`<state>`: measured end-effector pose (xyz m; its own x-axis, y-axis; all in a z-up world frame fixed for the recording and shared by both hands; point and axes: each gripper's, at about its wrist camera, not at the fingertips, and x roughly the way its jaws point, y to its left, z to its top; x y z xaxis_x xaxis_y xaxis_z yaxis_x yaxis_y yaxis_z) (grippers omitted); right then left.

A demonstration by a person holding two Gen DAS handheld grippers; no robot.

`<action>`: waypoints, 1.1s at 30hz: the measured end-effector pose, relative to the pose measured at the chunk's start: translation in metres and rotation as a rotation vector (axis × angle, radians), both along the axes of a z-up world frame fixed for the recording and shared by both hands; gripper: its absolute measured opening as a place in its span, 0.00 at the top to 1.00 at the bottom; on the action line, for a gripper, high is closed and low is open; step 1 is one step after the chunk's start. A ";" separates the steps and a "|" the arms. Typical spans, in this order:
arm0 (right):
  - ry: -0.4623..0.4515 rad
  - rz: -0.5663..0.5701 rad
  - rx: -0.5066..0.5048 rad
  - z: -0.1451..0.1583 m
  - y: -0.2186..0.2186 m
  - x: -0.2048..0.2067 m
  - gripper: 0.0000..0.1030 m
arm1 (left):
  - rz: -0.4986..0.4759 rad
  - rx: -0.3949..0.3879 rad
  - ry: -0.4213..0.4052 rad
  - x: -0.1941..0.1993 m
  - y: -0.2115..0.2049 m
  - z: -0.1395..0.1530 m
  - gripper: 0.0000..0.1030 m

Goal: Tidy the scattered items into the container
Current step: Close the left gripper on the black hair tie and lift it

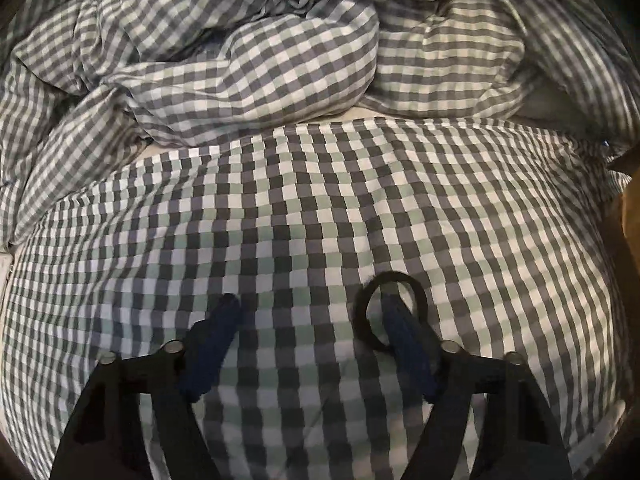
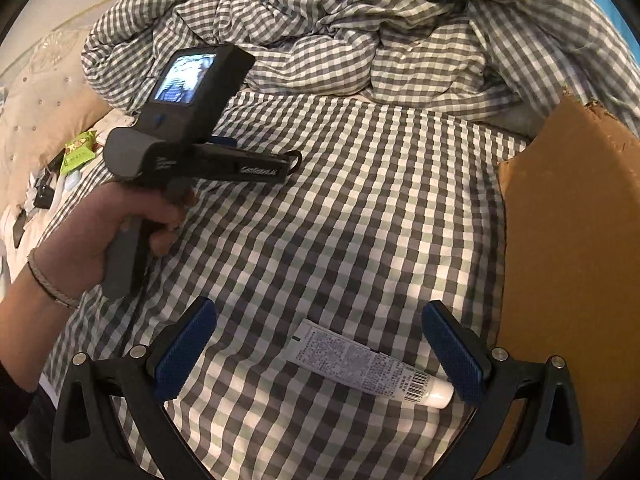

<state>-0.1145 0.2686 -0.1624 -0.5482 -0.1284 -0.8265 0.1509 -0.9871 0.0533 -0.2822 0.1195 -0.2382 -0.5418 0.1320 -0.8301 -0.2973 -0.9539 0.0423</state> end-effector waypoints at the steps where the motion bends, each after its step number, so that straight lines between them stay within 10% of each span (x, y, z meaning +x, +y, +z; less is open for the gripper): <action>1: 0.000 0.001 0.000 0.000 -0.001 0.000 0.00 | -0.007 0.007 0.002 0.000 0.001 0.000 0.39; 11: -0.020 0.003 -0.012 -0.006 -0.001 0.000 0.00 | -0.071 0.076 -0.008 0.010 0.006 0.002 0.95; 33: -0.152 0.101 0.120 -0.046 -0.006 -0.006 0.01 | -0.070 0.200 0.100 0.052 -0.038 0.067 0.98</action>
<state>-0.1204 0.2624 -0.2088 -0.4052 -0.0722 -0.9114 0.2488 -0.9680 -0.0339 -0.2303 0.0816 -0.1716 -0.6039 0.3287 -0.7261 -0.3671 -0.9233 -0.1127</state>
